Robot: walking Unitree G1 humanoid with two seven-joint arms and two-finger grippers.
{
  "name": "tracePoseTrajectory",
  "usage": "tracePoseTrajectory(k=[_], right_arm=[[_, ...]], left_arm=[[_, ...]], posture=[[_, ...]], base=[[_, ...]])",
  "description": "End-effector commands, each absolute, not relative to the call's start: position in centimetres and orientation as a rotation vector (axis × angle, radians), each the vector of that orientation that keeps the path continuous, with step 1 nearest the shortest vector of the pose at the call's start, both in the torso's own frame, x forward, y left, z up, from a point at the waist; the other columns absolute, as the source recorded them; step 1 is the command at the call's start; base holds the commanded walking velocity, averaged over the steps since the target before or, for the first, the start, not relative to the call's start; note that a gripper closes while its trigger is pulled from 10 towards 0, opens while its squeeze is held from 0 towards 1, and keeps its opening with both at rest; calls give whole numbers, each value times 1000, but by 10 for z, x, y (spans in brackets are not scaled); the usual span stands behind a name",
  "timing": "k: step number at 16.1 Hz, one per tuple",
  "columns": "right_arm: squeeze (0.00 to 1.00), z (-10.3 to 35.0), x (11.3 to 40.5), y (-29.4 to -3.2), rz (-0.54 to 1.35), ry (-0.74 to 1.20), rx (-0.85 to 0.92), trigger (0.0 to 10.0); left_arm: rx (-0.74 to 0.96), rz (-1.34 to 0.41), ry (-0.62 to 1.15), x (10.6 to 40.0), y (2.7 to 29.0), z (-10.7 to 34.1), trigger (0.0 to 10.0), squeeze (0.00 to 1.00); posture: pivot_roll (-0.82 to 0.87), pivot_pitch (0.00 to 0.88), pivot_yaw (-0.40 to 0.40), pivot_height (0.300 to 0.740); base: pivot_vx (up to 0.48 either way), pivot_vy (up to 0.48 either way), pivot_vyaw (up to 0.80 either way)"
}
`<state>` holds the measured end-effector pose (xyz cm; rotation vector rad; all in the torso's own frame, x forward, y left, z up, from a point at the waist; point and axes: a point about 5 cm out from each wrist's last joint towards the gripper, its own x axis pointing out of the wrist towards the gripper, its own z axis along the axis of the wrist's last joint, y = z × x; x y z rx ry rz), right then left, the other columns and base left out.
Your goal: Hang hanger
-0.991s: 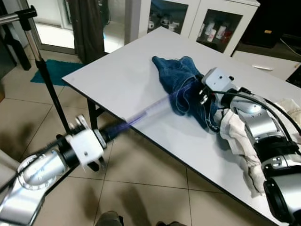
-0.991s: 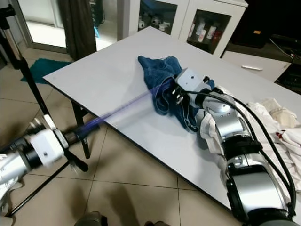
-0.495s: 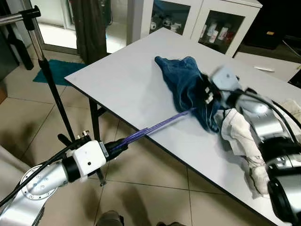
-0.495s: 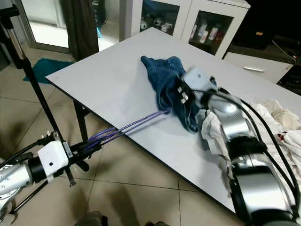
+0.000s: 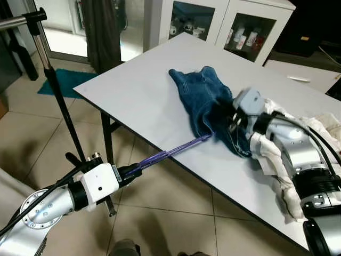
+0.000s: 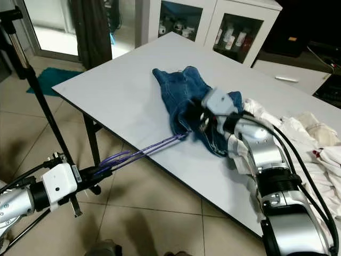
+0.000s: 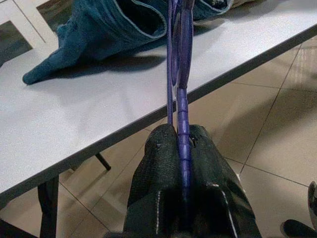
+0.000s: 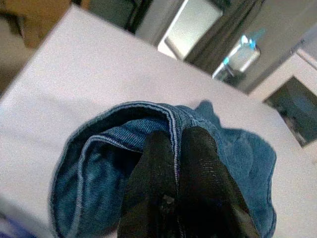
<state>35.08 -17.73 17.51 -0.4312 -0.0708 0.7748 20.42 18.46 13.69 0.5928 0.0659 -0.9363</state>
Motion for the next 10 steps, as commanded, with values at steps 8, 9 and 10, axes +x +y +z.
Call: tracePoseTrajectory(k=[8, 9, 10], right_arm=[[0, 179, 333, -197, 788, -25, -312, 10000], [0, 177, 331, -199, 787, -17, -310, 10000], [0, 176, 328, -202, 785, -10, -310, 10000]], left_arm=[[607, -955, 56, 203, 178, 136, 10000, 0], [610, -958, 58, 204, 178, 136, 10000, 0], [613, -960, 59, 204, 178, 136, 10000, 0]], posture=[[272, 29, -132, 740], [272, 29, -132, 740], [272, 29, -132, 740]], base=[[0, 0, 0], [0, 0, 0], [0, 0, 0]])
